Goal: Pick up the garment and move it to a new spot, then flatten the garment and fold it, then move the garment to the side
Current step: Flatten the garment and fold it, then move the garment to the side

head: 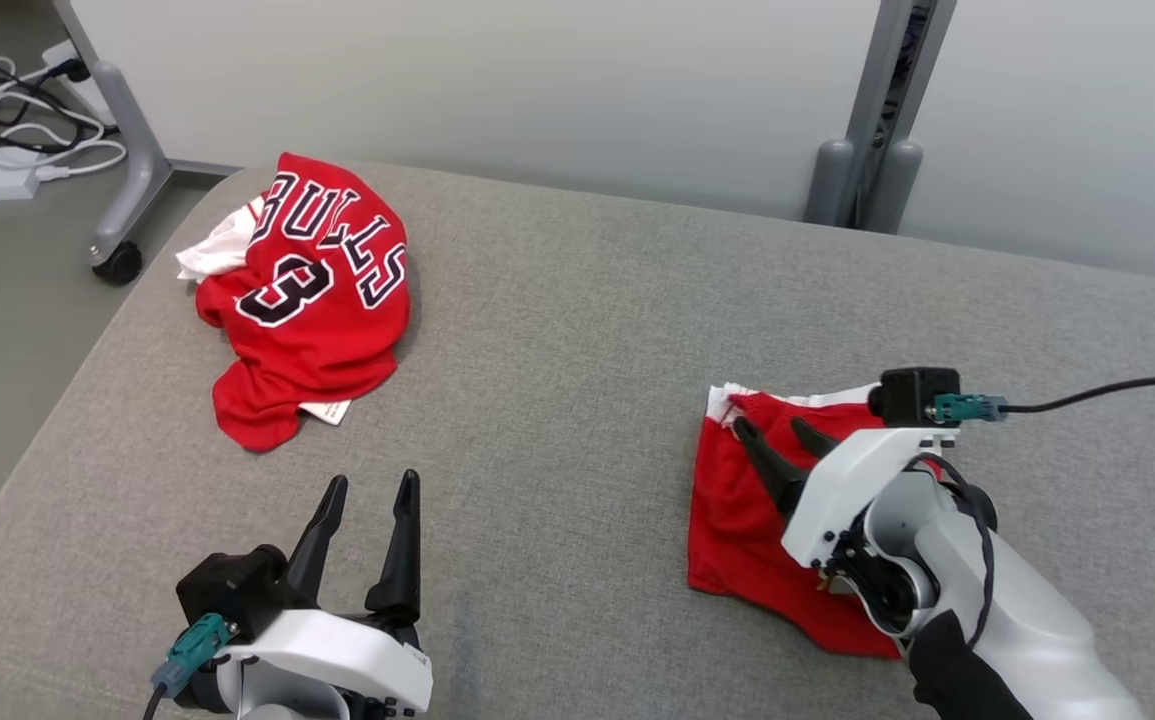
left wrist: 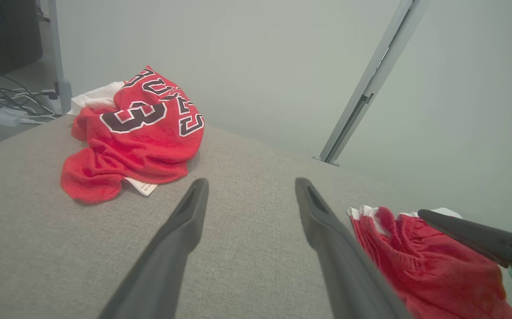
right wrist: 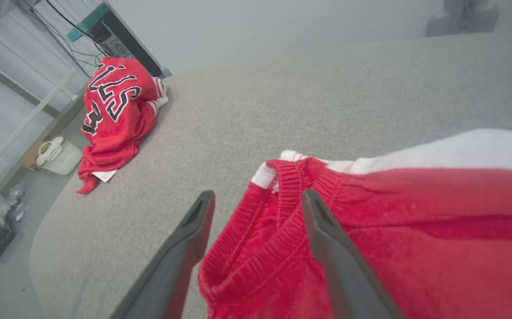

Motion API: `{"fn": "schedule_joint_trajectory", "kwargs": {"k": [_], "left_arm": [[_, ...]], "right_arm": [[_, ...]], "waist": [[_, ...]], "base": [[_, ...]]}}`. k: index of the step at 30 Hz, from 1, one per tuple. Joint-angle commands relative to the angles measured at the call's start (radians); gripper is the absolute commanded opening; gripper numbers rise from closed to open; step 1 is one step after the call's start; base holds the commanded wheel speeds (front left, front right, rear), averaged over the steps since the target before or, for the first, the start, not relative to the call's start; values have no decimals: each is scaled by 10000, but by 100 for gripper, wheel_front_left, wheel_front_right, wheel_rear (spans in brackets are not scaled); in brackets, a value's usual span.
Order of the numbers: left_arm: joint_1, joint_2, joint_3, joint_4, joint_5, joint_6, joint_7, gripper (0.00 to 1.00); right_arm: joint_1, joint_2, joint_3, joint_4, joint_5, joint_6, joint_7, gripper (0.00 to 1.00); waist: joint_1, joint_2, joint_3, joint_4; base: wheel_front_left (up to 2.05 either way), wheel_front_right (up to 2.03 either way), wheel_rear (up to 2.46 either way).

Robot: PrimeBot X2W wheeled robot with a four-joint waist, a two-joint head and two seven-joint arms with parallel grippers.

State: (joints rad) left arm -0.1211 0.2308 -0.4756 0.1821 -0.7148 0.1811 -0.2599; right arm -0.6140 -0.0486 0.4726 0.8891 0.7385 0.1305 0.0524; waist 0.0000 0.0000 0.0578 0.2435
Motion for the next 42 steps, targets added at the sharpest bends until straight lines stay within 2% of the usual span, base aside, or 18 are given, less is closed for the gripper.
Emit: {"fn": "schedule_joint_trajectory", "kwargs": {"k": [1,5,8,13,17,21,28,36,37,42], "left_arm": [[58,62,-4,-30,40,-41,-39,100],[139,129,-55,-98,76,16,16,100],[184,183,-86,-213,109,77,83,100],[286,275,-89,-443,138,193,131,100],[277,325,-104,-606,138,244,184,100],[280,353,-135,-696,156,305,218,100],[148,430,-163,-822,183,324,290,100],[18,446,-165,-827,173,360,308,100],[-3,425,-166,-797,158,348,294,100],[-77,369,-161,-735,143,328,244,100]], "right_arm": [[-175,-39,216,-87,143,6,-149,100],[-489,-48,676,-367,332,6,-547,100],[-720,-50,578,-468,329,6,-906,100],[-1021,-89,-378,103,-526,6,-1591,100],[-773,-497,-1206,434,-1083,6,-1759,100],[-380,-791,-1618,402,-1287,6,-1684,100],[899,-1099,-1749,-498,-1092,6,-830,100],[1889,-1549,-1634,-2005,-586,6,852,100],[1985,-1654,-1682,-2218,-492,6,1341,100],[2090,-1754,-1790,-2622,-125,6,2537,100]], "waist": [[0,0,-86,-93],[0,0,-231,-303],[0,0,-287,-477],[0,0,-247,-773],[0,0,-148,-915],[0,0,-41,-976],[0,0,290,-970],[0,0,582,-765],[0,0,626,-678],[0,0,709,-460]], "base": [[0,0,0],[0,0,0],[0,0,0],[0,0,0],[0,0,0],[0,0,0],[0,0,0],[0,0,0],[0,0,0],[0,0,0]]}}
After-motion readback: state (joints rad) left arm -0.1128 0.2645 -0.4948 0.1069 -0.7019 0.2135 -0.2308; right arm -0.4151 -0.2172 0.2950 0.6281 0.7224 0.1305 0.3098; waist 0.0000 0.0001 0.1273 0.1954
